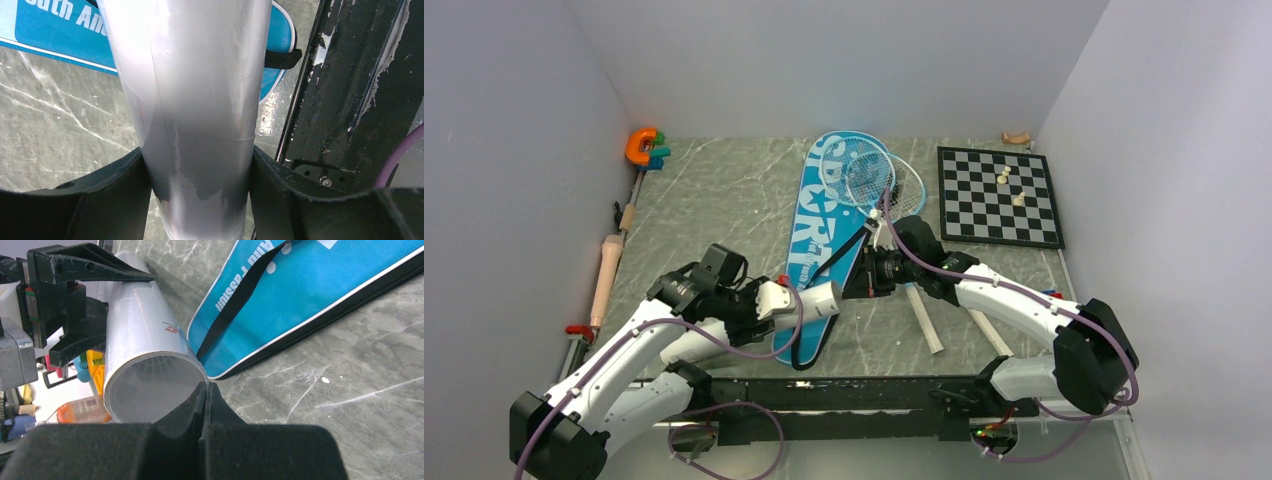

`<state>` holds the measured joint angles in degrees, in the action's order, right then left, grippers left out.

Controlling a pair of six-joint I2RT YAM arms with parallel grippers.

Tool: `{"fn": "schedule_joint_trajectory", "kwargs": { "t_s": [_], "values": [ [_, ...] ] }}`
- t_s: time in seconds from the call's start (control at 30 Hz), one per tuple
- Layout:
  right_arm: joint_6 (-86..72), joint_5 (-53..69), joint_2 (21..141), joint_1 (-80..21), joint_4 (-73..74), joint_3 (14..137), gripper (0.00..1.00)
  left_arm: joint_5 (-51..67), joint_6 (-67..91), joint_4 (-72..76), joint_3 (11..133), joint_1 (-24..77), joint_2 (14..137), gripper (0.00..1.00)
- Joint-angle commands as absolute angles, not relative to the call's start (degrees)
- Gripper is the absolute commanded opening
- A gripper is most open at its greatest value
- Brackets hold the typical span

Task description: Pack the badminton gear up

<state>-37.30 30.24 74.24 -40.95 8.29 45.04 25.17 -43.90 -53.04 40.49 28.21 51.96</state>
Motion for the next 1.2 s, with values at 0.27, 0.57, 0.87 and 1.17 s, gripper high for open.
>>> {"fn": "schedule_joint_trajectory", "kwargs": {
  "t_s": [0.27, 0.57, 0.87, 1.17],
  "values": [
    [-38.81, 36.86, 75.08, -42.20, -1.33, 47.15, 0.00, 28.40, -42.36, -49.47, 43.38, 28.12, 51.34, 0.58],
    [-38.33, 40.72, 72.99, -42.19, -4.01, 46.85, 0.00, 28.90, -44.36, -48.15, 46.47, 28.18, 52.33, 0.54],
    [-39.88, 41.76, 73.55, -42.23, -7.49, 45.75, 0.00, 30.02, -43.69, -47.99, 46.23, 28.21, 52.19, 0.55],
    [-38.52, 37.07, 72.65, -43.09, -5.91, 45.90, 0.12, 29.53, -41.74, -46.29, 45.71, 28.21, 52.90, 0.55]
  ]
}}
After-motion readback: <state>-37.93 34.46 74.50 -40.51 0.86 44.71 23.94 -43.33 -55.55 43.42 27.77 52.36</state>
